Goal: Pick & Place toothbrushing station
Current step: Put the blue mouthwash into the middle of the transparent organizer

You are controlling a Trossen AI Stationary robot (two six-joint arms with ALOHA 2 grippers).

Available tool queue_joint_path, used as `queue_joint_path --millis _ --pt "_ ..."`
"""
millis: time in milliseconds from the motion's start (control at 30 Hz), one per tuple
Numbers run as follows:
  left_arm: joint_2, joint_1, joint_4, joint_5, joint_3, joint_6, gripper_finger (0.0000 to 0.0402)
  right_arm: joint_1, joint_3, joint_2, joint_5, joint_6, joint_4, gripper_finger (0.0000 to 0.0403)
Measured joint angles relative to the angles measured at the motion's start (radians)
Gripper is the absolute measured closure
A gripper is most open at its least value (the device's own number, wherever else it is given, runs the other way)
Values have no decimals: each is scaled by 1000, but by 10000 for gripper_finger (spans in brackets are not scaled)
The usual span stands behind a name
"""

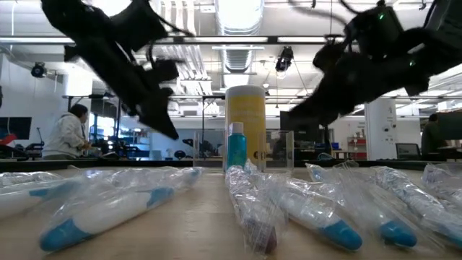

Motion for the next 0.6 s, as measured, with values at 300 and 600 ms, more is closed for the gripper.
queue_joint_path --millis 300,600 --pt "-372 -17 -34 266 -41 230 398 54 -1 -348 -202 2 -78 394" --pt "-720 -16 102 395 -266 242 400 56 25 -775 -82 5 -495 394"
